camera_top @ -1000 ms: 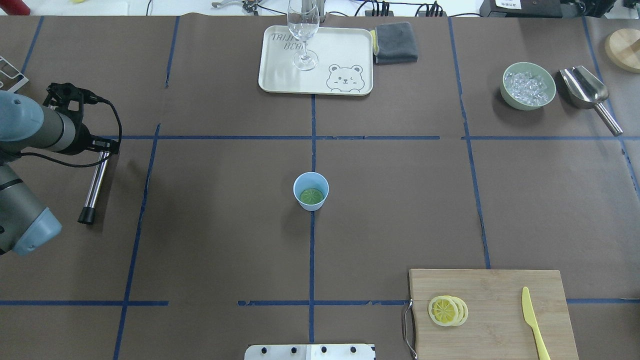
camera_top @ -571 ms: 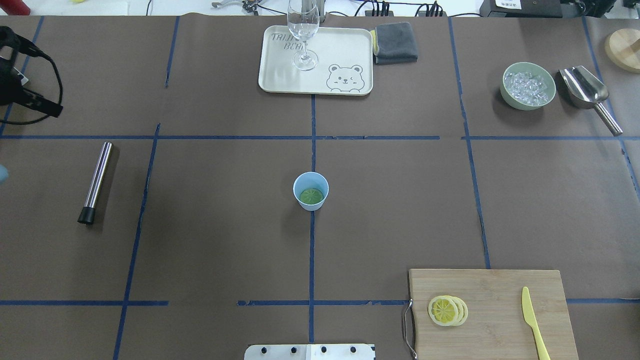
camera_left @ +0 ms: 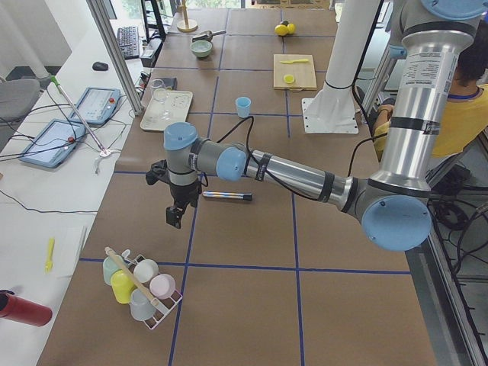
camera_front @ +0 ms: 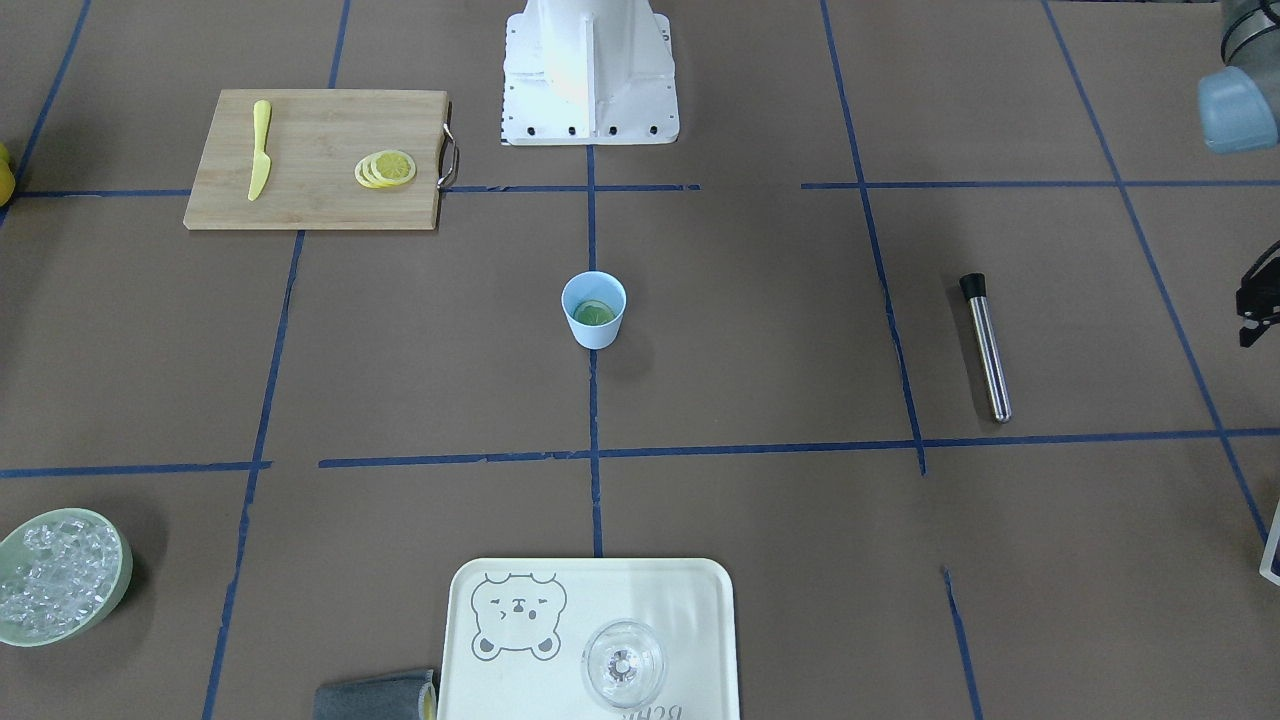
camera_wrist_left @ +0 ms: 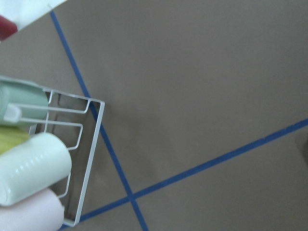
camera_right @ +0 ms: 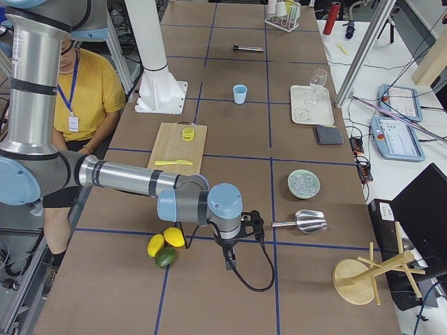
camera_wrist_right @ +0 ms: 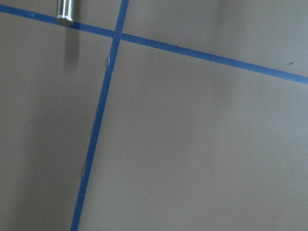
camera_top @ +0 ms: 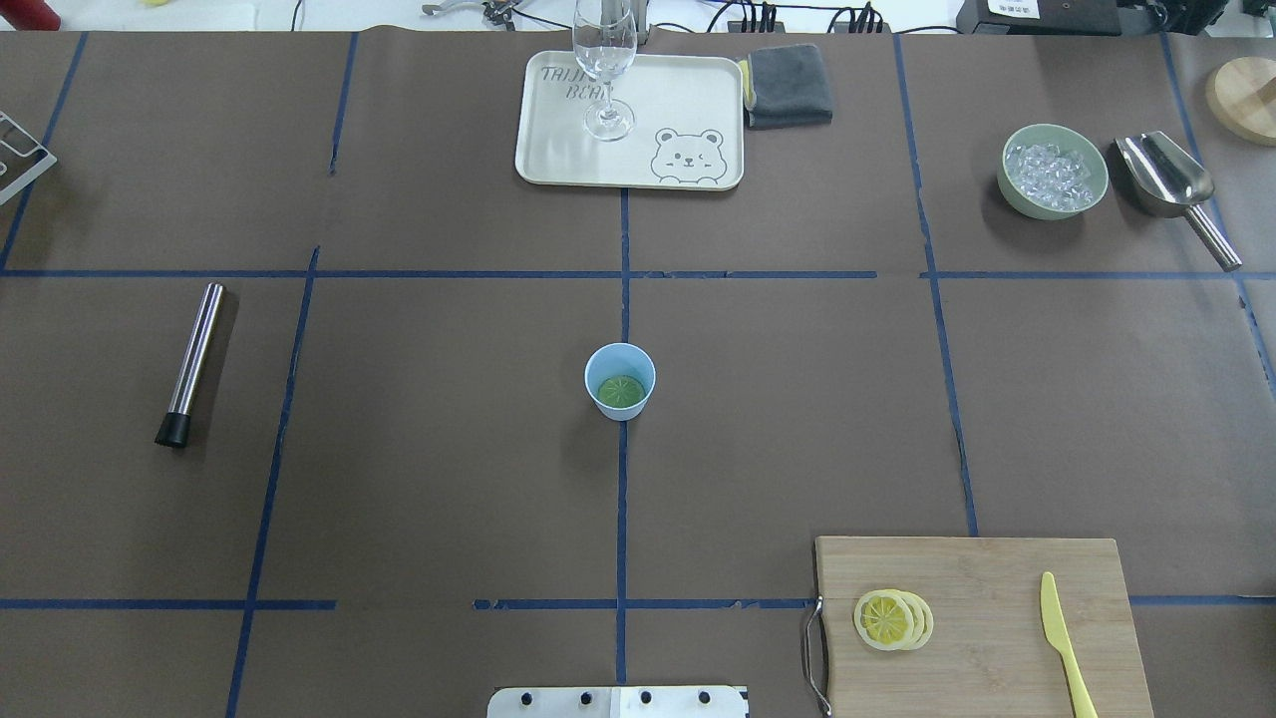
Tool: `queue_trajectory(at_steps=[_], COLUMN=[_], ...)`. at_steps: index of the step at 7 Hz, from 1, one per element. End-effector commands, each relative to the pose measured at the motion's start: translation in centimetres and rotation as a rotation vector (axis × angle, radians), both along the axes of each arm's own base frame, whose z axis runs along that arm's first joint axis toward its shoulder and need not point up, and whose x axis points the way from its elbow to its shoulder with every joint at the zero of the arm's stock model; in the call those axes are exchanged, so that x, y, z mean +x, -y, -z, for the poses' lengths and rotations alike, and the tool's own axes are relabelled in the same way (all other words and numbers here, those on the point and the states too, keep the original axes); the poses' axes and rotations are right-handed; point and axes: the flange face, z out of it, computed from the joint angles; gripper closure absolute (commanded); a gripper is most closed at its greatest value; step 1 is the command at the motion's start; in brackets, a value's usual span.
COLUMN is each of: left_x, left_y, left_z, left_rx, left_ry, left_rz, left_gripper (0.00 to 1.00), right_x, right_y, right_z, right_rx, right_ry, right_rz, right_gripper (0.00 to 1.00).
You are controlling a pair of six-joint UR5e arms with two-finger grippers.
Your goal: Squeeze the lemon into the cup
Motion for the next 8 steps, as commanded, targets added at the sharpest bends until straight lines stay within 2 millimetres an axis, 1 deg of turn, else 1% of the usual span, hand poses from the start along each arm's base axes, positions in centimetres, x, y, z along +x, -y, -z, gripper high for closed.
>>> queue_trajectory(at_steps=[1,2,3,4,6,7,8], left_x=[-8.1,-7.3,-7.2,-7.2,-7.1,-7.2,-7.2], left_y=[-6.4,-9.2,-9.7,-9.9,-9.2,-9.6,-9.6], left_z=[-6.2,-8.7,-9.1,-8.9,-8.3,-7.9,-7.7], left_rx=[-0.024,-0.080,-0.068,-0.074,-0.086,-0.137,-0.132], left_ry=[-0.049,-0.141,-0.159,-0.159,-0.159,-0.164,-0.163], left_rz=[-0.041,-0.037,-0.035,-0.022,0.003,0.077,0.077], left_gripper=[0.00,0.00,0.00,0.00,0.00,0.00,0.00], right_x=[-0.2,-0.2,-0.2,-0.2,-0.2,-0.2,-0.2], right_y=[0.0,0.0,0.0,0.0,0.0,0.1,0.1], right_z=[0.4,0.4,0.4,0.4,0.4,0.5,0.5], right_rx=[0.006,0.005,0.004,0.004,0.004,0.005,0.005], right_ry=[0.027,0.029,0.029,0.029,0.029,0.027,0.027], right_rz=[0.000,-0.002,-0.003,-0.003,-0.003,-0.003,-0.003], right_gripper=[0.00,0.00,0.00,0.00,0.00,0.00,0.00])
